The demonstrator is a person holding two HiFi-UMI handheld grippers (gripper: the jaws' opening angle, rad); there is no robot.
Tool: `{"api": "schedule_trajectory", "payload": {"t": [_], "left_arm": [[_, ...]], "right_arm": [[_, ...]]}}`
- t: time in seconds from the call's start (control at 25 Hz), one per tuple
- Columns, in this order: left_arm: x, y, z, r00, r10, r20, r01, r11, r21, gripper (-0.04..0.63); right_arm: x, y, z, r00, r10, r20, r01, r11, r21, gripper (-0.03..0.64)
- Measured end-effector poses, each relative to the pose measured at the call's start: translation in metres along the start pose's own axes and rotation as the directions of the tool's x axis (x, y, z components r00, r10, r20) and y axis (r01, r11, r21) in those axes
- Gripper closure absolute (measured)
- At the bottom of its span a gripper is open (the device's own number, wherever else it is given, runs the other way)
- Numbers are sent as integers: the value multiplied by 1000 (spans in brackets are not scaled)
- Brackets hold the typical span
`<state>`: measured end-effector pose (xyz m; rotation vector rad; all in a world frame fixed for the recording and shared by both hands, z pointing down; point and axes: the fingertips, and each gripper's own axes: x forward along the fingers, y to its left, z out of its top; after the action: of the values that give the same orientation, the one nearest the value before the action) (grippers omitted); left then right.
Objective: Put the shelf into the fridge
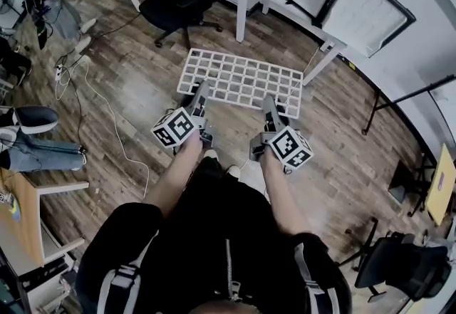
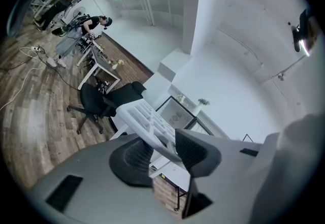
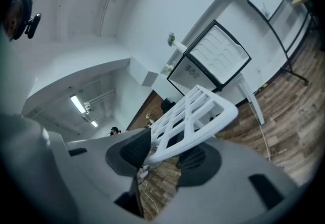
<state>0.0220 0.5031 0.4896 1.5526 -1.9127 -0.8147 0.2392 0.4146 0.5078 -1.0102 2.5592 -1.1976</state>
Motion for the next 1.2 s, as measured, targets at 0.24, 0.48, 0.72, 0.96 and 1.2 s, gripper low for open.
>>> {"api": "schedule_trajectory", "payload": {"t": [0.24, 0.48, 0.72, 0.96, 1.2], "left_arm": [[3, 3, -1, 1000, 5, 0, -5, 1000, -7, 443], [29, 15, 2, 1000, 0, -15, 0, 1000, -25, 443], [79, 32, 16, 999, -10, -39, 10, 1000, -20, 443], [150, 57, 40, 997, -33, -76, 31, 999, -24, 443], [215, 77, 71, 991, -71, -115, 69, 997, -23, 443]], "right_arm": [[2, -3, -2, 1000, -2, -10, 2, 1000, 10, 449], [26, -6, 4, 1000, -25, -10, 25, 1000, 2, 451], [71, -15, 12, 999, -43, -7, 43, 999, 19, 451], [138, -17, 29, 997, -78, 23, 77, 997, 25, 451], [200, -13, 39, 992, -113, 55, 111, 993, 42, 451]]}}
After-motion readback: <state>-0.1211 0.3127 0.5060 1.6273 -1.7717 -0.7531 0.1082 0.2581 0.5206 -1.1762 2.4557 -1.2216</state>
